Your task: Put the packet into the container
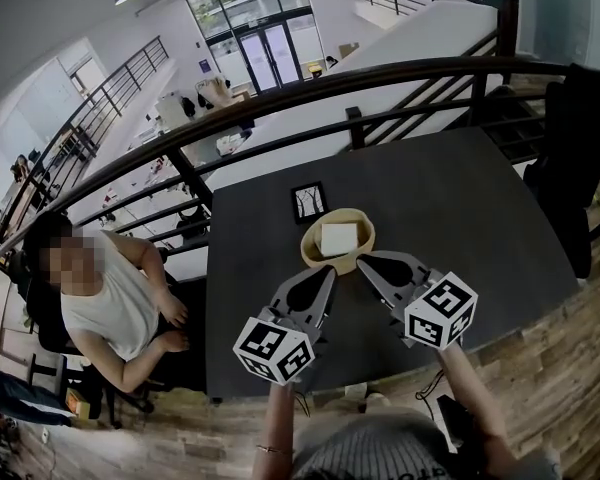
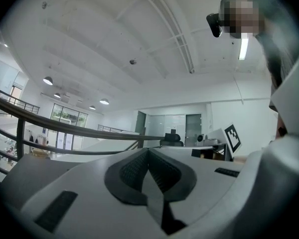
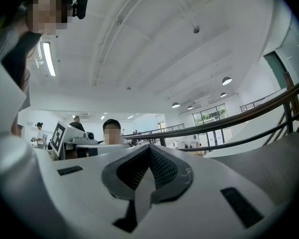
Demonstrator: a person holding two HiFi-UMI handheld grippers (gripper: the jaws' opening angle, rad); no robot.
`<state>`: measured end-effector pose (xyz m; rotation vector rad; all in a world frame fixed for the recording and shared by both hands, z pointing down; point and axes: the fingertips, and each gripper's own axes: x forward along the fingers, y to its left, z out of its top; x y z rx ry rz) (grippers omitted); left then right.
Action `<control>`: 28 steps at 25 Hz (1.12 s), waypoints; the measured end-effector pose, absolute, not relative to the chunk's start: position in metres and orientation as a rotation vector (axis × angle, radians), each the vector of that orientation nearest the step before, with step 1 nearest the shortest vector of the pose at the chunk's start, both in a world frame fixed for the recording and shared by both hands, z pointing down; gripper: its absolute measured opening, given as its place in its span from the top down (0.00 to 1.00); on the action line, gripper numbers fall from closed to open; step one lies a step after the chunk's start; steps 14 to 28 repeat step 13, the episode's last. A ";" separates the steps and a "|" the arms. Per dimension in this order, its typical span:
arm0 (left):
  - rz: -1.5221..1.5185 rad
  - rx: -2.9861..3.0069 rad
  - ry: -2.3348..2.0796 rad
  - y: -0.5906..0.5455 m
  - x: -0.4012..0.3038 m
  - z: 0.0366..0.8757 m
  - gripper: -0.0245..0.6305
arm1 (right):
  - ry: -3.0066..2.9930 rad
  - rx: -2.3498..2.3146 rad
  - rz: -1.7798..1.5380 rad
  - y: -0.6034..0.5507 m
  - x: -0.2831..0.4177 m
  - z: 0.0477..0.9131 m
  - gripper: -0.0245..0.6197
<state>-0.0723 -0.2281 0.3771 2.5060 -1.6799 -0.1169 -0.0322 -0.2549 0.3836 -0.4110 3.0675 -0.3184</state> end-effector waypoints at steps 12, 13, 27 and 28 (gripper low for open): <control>-0.116 2.520 -1.695 -0.224 -0.073 0.369 0.95 | 3.073 -0.393 -0.269 -0.249 -0.037 0.379 0.95; -0.116 2.524 -1.697 -0.224 -0.072 0.366 0.95 | 3.073 -0.391 -0.263 -0.248 -0.037 0.377 0.95; -0.116 2.524 -1.697 -0.224 -0.072 0.366 0.95 | 3.073 -0.391 -0.263 -0.248 -0.037 0.377 0.95; -0.116 2.524 -1.697 -0.224 -0.072 0.366 0.95 | 3.073 -0.391 -0.263 -0.248 -0.037 0.377 0.95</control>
